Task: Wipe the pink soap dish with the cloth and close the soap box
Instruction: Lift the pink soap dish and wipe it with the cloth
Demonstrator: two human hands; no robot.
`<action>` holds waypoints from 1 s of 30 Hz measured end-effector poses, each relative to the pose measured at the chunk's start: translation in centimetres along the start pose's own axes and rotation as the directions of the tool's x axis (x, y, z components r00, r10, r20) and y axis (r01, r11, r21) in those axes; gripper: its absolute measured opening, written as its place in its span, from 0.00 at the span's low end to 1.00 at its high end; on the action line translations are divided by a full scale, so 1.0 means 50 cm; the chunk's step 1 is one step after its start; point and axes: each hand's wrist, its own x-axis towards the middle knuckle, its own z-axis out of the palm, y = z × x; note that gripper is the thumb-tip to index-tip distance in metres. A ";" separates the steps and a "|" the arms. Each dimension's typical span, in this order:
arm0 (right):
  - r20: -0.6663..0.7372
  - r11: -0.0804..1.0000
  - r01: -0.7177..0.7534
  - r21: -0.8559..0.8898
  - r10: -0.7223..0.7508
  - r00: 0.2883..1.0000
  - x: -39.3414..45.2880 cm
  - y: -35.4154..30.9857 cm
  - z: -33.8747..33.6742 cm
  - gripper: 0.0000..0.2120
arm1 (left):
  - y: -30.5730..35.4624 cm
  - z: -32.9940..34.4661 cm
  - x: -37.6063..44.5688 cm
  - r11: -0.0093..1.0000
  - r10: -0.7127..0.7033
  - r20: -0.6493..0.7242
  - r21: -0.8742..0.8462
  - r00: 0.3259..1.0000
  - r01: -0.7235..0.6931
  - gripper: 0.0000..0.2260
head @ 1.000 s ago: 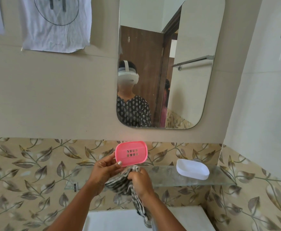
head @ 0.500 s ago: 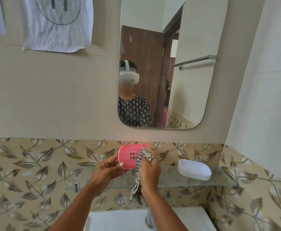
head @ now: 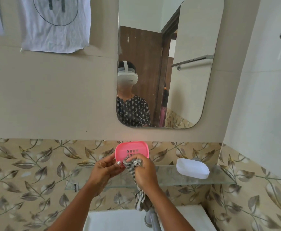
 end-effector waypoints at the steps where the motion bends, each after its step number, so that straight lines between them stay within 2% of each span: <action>1: -0.034 0.997 -0.058 0.042 0.060 0.998 -0.002 -0.002 -0.011 0.16 | 0.000 -0.003 0.000 1.000 0.001 0.005 -0.009 1.000 -0.001 0.30; 3: -0.118 0.978 -0.156 0.141 0.173 0.978 -0.001 -0.008 -0.044 0.08 | 0.000 -0.005 0.000 1.000 -0.014 0.012 -0.014 1.000 0.015 0.38; 4: -0.151 0.974 -0.176 0.144 0.197 0.969 0.003 -0.010 -0.064 0.05 | 0.001 -0.005 -0.001 1.000 -0.021 0.009 -0.008 1.000 0.021 0.37; 5: -0.156 0.974 -0.194 0.115 0.211 0.965 0.009 -0.009 -0.080 0.08 | 0.001 -0.005 0.000 1.000 -0.026 0.004 0.003 1.000 0.026 0.32; 6: -0.129 0.975 -0.210 0.077 0.218 0.967 0.016 -0.005 -0.095 0.16 | 0.004 -0.001 -0.002 1.000 -0.031 -0.002 0.007 1.000 0.031 0.28; 8: -0.049 0.969 -0.249 -0.003 0.248 0.967 0.031 -0.002 -0.114 0.28 | 0.005 0.004 -0.004 0.998 -0.038 0.002 0.053 0.999 0.037 0.24; 9: -0.017 0.964 -0.265 -0.021 0.264 0.964 0.036 0.000 -0.116 0.30 | 0.005 0.007 -0.005 0.995 -0.042 0.007 0.096 0.999 0.041 0.24; 15: -0.026 0.961 -0.270 -0.056 0.269 0.963 0.023 0.006 -0.114 0.15 | 0.006 0.024 -0.011 0.969 -0.031 -0.015 0.245 0.999 0.034 0.21; 17: -0.024 0.968 -0.240 -0.071 0.239 0.971 0.014 0.017 -0.111 0.12 | 0.010 0.029 -0.013 0.953 -0.021 -0.005 0.302 1.000 0.022 0.23; 25: 0.054 0.976 -0.129 -0.175 0.140 0.989 -0.007 0.052 -0.108 0.11 | 0.013 0.034 -0.024 0.868 -0.091 0.042 0.493 0.995 0.059 0.47; 28: 0.083 0.966 -0.099 -0.238 0.121 0.989 -0.010 0.057 -0.113 0.10 | 0.009 0.029 -0.024 0.848 -0.098 0.014 0.524 0.995 0.077 0.47; 30: 0.096 0.954 -0.117 -0.276 0.148 0.984 -0.011 0.065 -0.117 0.07 | 0.010 0.030 -0.025 0.797 -0.080 -0.012 0.599 0.997 0.072 0.44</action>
